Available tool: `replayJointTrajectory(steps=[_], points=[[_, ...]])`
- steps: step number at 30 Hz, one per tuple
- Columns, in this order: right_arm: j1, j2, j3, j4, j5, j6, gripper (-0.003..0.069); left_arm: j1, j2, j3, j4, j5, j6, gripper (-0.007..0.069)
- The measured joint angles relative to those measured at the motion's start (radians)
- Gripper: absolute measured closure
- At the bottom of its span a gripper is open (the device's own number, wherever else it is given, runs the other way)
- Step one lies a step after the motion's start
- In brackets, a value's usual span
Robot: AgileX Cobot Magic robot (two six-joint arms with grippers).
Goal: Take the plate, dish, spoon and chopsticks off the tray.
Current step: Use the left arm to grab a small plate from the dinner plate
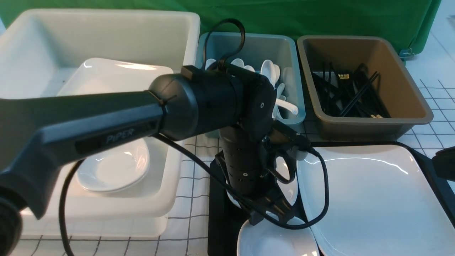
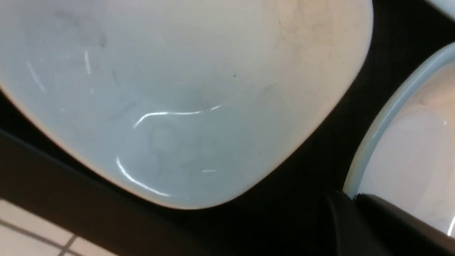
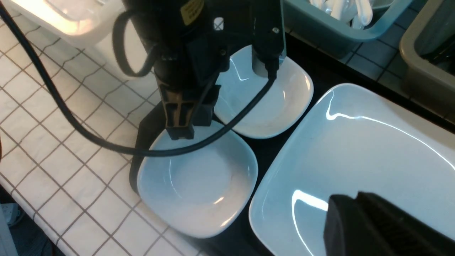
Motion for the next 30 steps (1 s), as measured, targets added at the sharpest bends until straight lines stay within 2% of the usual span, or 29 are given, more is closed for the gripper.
replayJointTrajectory(steps=[10, 13, 23, 26, 30], points=[[0.000, 0.000, 0.000, 0.000, 0.000, 0.000, 0.0608, 0.000, 0.018, 0.000, -0.013, 0.001, 0.004, 0.0603], [0.000, 0.000, 0.000, 0.000, 0.000, 0.000, 0.0608, 0.000, 0.018, 0.000, -0.013, -0.002, 0.004, 0.0573], [0.000, 0.000, 0.000, 0.000, 0.000, 0.000, 0.0601, 0.001, 0.018, 0.000, 0.012, 0.010, 0.019, 0.0263], [0.000, 0.000, 0.000, 0.000, 0.000, 0.000, 0.0598, 0.003, 0.018, 0.005, 0.017, 0.018, 0.019, 0.0203], [0.000, 0.000, 0.000, 0.001, 0.000, 0.000, 0.0592, 0.003, 0.018, 0.024, 0.018, -0.001, 0.018, 0.0181]])
